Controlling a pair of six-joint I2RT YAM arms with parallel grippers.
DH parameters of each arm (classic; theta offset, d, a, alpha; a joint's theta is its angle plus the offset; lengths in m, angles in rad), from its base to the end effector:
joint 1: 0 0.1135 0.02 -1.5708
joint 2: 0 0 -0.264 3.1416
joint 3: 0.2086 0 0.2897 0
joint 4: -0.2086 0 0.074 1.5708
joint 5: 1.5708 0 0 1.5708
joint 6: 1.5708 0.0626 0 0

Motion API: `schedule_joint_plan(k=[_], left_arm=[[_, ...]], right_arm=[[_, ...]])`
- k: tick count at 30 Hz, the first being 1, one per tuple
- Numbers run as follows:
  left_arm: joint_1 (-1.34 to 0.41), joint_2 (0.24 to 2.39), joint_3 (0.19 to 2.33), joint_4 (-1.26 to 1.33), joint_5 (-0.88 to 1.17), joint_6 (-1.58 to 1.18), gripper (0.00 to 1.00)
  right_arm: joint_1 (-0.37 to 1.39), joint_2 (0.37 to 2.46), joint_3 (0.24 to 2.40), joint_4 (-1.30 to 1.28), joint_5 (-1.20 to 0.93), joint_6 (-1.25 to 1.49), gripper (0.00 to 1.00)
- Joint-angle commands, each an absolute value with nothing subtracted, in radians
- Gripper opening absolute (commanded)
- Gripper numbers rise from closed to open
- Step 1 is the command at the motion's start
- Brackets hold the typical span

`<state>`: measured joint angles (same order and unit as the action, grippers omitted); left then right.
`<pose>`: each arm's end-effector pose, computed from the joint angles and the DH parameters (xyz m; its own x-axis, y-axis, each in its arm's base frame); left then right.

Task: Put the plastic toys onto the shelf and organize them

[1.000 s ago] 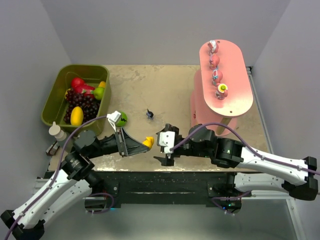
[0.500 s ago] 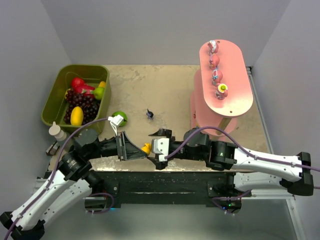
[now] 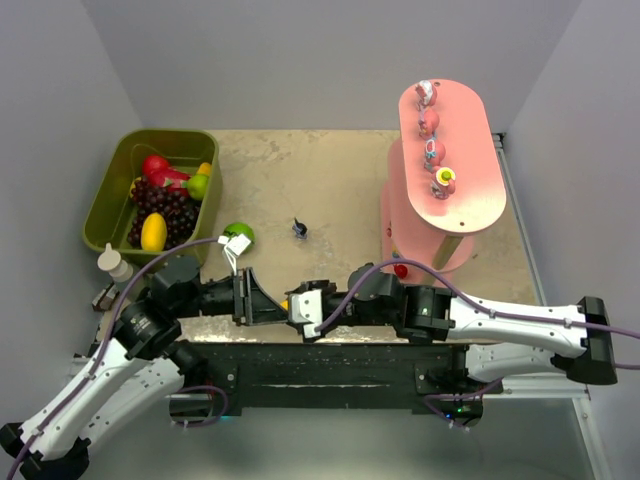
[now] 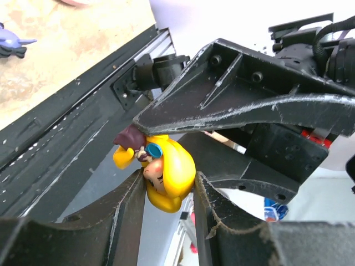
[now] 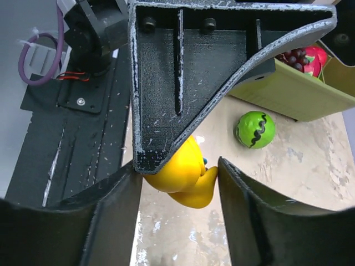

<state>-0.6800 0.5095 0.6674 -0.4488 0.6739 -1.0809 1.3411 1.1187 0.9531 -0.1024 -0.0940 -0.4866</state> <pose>0.1136 -0.1421 0.3108 -0.9487 -0.1196 -0.2928 0.2531 0.2681 -0.9295 0.0684 0.3183 0.3273 0.4097 -0.2927 -0.8640 -0.9033 0.0019 -0.4290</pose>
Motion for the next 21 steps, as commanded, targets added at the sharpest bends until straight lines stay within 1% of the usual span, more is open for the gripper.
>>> schedule_joint_plan(k=[1,2,3,4,5,7,8,10,11,13,14,16,17,21], left_arm=[[-0.676,0.506,0.707,-0.468,0.727,-1.057,0.0],[-0.676,0.506,0.703,-0.465,0.729,-1.057,0.0],[-0.676,0.505,0.703,-0.465,0.73,-1.057,0.0],[-0.676,0.505,0.7,-0.463,0.729,-1.055,0.0],[-0.676,0.505,0.698,-0.466,0.727,-1.054,0.0],[-0.676,0.508,0.701,-0.475,0.724,-1.039,0.05],[-0.676,0.508,0.704,-0.491,0.71,-1.028,0.12],[-0.678,0.521,0.736,-0.524,0.684,-0.967,0.2],[-0.677,0.529,0.751,-0.575,0.639,-0.939,0.28],[-0.676,0.543,0.791,-0.62,0.588,-0.855,0.35],[-0.676,0.543,0.798,-0.643,0.539,-0.835,0.4],[-0.677,0.531,0.804,-0.652,0.487,-0.798,0.45],[-0.676,0.525,0.799,-0.646,0.448,-0.796,0.49],[-0.676,0.494,0.761,-0.597,0.402,-0.779,0.59]], right_arm=[[1.344,1.138,0.976,-0.055,-0.118,-0.476,0.45],[1.344,1.138,0.976,-0.055,-0.118,-0.469,0.41],[1.344,1.14,0.976,-0.054,-0.121,-0.465,0.35],[1.344,1.14,0.977,-0.054,-0.126,-0.46,0.32],[1.344,1.141,0.977,-0.057,-0.127,-0.451,0.26],[1.345,1.14,0.982,-0.063,-0.14,-0.442,0.18],[1.344,1.14,0.985,-0.069,-0.146,-0.424,0.1],[1.344,1.141,1.0,-0.08,-0.149,-0.399,0.04],[1.344,1.144,1.005,-0.087,-0.149,-0.372,0.01],[1.344,1.143,1.012,-0.087,-0.147,-0.345,0.0],[1.344,1.14,1.011,-0.075,-0.144,-0.316,0.0],[1.344,1.14,1.009,-0.074,-0.137,-0.29,0.0],[1.344,1.134,1.006,-0.06,-0.133,-0.258,0.0],[1.345,1.123,0.997,-0.035,-0.11,-0.17,0.0]])
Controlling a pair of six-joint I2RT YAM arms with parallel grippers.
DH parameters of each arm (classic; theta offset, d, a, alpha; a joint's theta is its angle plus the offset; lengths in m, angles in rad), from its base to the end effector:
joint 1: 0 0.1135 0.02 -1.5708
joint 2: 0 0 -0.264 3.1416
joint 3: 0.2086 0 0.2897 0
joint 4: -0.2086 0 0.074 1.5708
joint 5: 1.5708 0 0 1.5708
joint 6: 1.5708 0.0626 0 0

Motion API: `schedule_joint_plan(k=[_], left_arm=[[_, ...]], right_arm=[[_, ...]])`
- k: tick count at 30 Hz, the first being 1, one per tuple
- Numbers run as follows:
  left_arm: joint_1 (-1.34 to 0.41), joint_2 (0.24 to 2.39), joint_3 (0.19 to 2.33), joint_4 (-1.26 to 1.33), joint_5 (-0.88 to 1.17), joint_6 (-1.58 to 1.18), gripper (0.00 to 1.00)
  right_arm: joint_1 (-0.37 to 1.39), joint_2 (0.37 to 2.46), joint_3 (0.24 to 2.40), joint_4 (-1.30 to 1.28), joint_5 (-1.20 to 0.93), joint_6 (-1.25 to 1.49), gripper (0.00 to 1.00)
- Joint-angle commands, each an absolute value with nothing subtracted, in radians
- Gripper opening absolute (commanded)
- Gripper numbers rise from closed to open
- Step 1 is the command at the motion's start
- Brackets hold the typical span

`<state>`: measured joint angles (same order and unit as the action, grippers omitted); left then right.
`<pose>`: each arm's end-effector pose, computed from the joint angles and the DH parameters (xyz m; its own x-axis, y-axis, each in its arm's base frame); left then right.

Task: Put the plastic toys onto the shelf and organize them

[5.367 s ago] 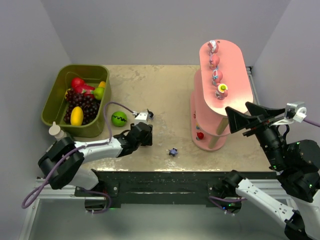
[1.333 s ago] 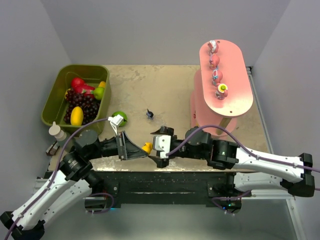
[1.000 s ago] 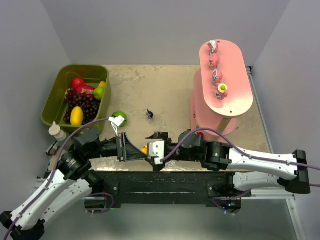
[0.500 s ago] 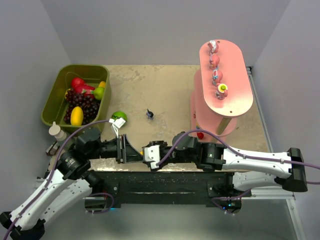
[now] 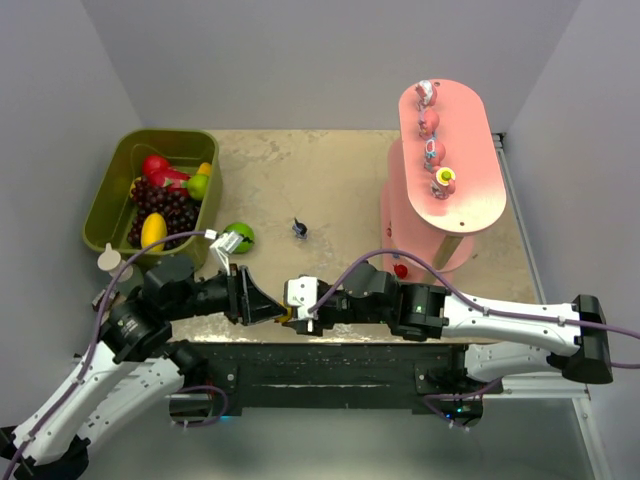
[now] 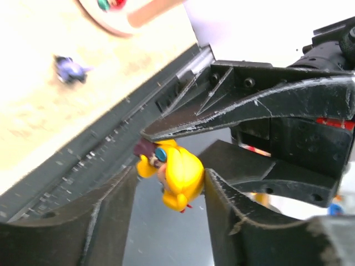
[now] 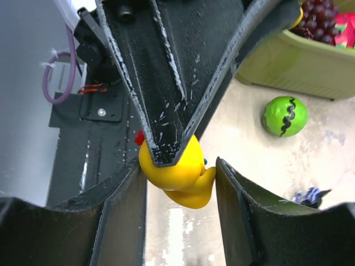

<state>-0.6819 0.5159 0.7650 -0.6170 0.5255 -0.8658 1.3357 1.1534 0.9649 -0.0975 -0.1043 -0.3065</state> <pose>0.1121 -0.1314 0.3257 -0.8730 -0.1399 -0.4673 0.3762 0.4167 -0.8276 0.0713 0.3257 0.3222 0.2362 -0.3022 -0.9235 -0.9641 0.0455 -0.2615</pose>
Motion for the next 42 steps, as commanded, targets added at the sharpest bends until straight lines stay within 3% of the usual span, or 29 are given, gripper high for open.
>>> schedule_joint_plan(k=[1,13,26,32,36,39,42], left_arm=[[-0.676,0.491,0.758,-0.592,0.396,-0.773,0.6],[-0.676,0.491,0.798,-0.598,0.403,-0.716,0.65],[-0.676,0.48,0.815,-0.614,0.434,-0.698,0.67],[-0.676,0.485,0.812,-0.601,0.41,-0.712,0.49],[-0.678,0.492,0.808,-0.598,0.399,-0.716,0.29],[-0.676,0.499,0.805,-0.597,0.4,-0.721,0.2],[-0.677,0.508,0.802,-0.603,0.403,-0.723,0.22]], right_arm=[[1.344,1.121,0.997,-0.035,-0.106,-0.163,0.0],[1.344,1.149,0.996,0.031,0.063,0.047,0.0],[1.342,1.183,1.002,0.066,0.129,0.049,0.0],[1.344,1.187,1.003,0.064,0.058,0.029,0.0],[1.344,1.198,1.006,0.066,0.061,0.028,0.0],[1.344,1.206,1.012,0.066,0.078,0.034,0.0],[1.342,1.216,1.022,0.066,0.097,0.041,0.0]])
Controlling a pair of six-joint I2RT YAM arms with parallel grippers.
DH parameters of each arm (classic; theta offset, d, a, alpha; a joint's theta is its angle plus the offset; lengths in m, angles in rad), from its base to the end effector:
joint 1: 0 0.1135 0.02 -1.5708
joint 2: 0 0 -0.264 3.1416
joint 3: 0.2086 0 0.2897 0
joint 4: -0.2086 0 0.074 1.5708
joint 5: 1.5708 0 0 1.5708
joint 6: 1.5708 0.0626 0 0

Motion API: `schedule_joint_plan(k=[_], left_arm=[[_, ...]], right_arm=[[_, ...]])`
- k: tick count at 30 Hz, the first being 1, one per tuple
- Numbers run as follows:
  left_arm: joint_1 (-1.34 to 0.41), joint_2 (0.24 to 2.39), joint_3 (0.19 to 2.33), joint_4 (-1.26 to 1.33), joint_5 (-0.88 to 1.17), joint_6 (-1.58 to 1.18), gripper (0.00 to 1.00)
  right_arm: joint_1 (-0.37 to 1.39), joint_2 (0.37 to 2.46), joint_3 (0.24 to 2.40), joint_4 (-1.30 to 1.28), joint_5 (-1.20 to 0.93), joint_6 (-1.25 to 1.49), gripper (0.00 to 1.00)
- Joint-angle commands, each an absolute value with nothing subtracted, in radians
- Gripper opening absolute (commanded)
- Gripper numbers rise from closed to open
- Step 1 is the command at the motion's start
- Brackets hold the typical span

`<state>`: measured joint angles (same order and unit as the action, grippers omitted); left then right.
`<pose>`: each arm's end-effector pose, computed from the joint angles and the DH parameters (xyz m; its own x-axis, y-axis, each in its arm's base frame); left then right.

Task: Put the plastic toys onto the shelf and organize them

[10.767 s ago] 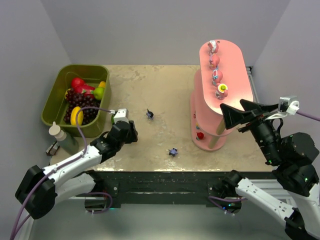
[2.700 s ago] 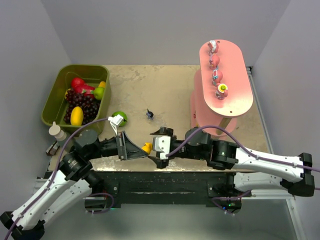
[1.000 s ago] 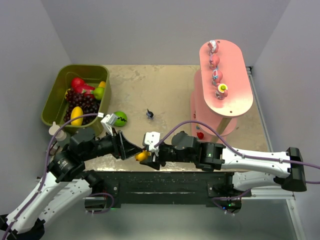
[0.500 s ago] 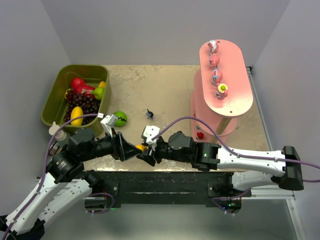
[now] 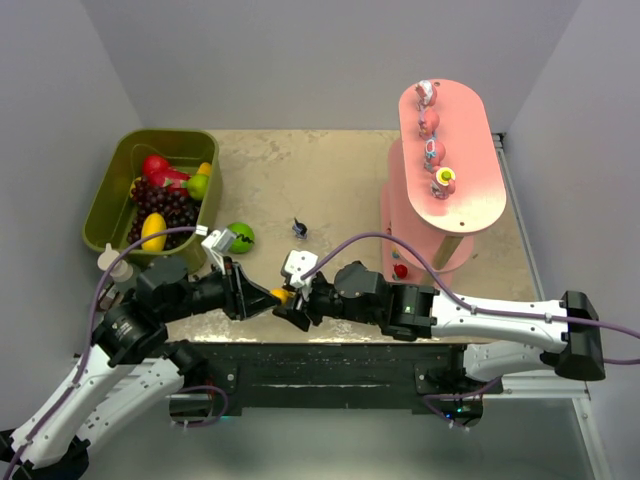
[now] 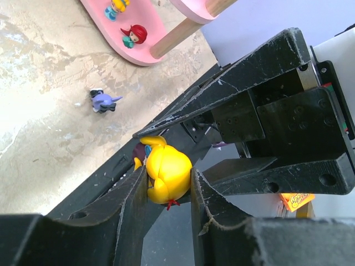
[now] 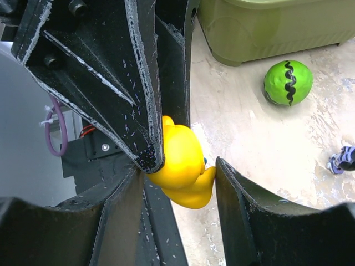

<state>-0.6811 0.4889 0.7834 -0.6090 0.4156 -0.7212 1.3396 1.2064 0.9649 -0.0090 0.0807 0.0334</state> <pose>0.1127 -0.1239 0.3366 -0.7578 -0.1634 -0.6317 0.4980 0.4808 -0.7217 0.0846 0.3372 0.3168 -0.0886 -0.2310 -0.9689 -0.9499 0.3123 0.0124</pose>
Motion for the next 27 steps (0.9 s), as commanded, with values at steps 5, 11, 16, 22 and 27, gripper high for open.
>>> schedule_joint_plan(k=[5,11,16,22,27], left_arm=[[-0.676,0.529,0.804,-0.627,0.391,-0.715,0.4],[-0.676,0.526,0.804,-0.63,0.364,-0.718,0.23],[-0.677,0.535,0.788,-0.621,0.373,-0.719,0.08],[-0.676,0.552,0.785,-0.615,0.331,-0.739,0.0],[-0.676,0.578,0.792,-0.624,0.264,-0.759,0.0]], right_arm=[[1.345,1.249,1.045,0.054,0.138,0.061,0.0],[1.344,1.255,1.042,0.063,0.158,0.077,0.0],[1.344,1.25,1.045,0.071,0.183,0.083,0.0],[1.344,1.238,1.034,0.075,0.21,0.089,0.11],[1.344,1.22,1.032,0.049,0.244,0.063,0.42]])
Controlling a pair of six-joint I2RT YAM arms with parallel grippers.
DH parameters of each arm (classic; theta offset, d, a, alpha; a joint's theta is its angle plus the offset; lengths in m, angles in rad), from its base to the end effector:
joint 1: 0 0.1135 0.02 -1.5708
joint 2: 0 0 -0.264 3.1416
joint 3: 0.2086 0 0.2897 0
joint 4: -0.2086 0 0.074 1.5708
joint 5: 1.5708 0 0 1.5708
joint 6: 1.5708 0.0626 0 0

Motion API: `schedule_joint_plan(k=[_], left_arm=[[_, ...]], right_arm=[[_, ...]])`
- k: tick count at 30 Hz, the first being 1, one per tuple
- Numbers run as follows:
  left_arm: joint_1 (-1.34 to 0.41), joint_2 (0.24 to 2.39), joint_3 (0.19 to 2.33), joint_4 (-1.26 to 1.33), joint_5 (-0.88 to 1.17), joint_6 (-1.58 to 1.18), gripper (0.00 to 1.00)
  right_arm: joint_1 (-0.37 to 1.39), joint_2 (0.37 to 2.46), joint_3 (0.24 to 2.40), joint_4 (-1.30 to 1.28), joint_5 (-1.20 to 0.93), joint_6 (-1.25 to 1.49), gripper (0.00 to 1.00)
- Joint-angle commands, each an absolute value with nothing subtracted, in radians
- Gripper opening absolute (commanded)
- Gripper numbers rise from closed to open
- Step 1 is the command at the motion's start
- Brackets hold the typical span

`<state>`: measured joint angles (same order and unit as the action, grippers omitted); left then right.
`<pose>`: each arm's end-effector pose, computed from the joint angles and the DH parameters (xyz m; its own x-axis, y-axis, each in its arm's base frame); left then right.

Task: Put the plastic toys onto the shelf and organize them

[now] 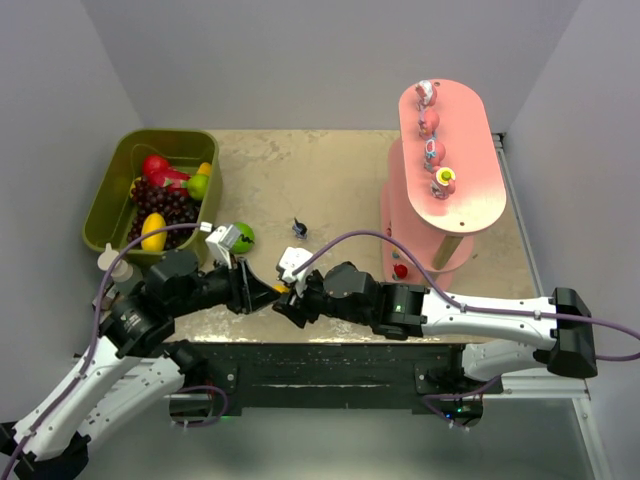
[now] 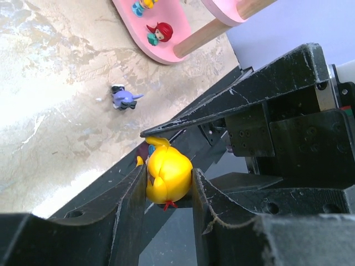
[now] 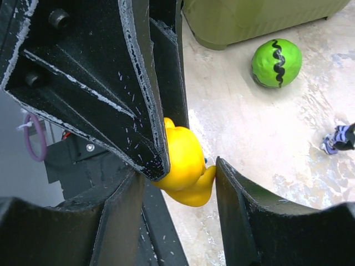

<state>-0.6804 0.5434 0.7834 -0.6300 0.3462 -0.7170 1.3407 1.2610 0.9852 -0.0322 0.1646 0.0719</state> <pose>0.1250 -0.1285 0.3251 -0.7719 -0.1705 -0.6124 0.4358 0.5595 -0.7050 0.0916 0.3462 0.3043 -0.1354 -0.2673 -0.9540 -0.9175 0.3973 0.0189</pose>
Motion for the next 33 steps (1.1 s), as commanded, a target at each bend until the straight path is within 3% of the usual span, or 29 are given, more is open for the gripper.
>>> schedule_joint_plan(k=[1,6,11,16,23,33], left_arm=[[-0.676,0.581,0.793,-0.623,0.246,-0.764,0.0],[-0.676,0.615,0.805,-0.624,0.177,-0.776,0.0],[-0.676,0.643,0.804,-0.601,0.123,-0.802,0.0],[-0.676,0.727,0.761,-0.514,0.04,-0.833,0.0],[-0.676,0.914,0.721,-0.172,-0.028,-0.894,0.0],[-0.67,1.324,0.958,0.057,-0.034,-0.888,0.0]], right_arm=[[1.345,1.213,1.032,0.035,0.244,0.06,0.45],[1.344,1.184,1.037,0.003,0.287,0.019,0.74],[1.344,1.129,1.026,-0.035,0.298,0.005,0.91],[1.344,1.06,1.055,-0.11,0.336,0.009,0.93],[1.344,0.899,1.109,-0.215,0.388,0.075,0.93],[1.344,0.75,1.118,-0.262,0.397,0.103,0.93]])
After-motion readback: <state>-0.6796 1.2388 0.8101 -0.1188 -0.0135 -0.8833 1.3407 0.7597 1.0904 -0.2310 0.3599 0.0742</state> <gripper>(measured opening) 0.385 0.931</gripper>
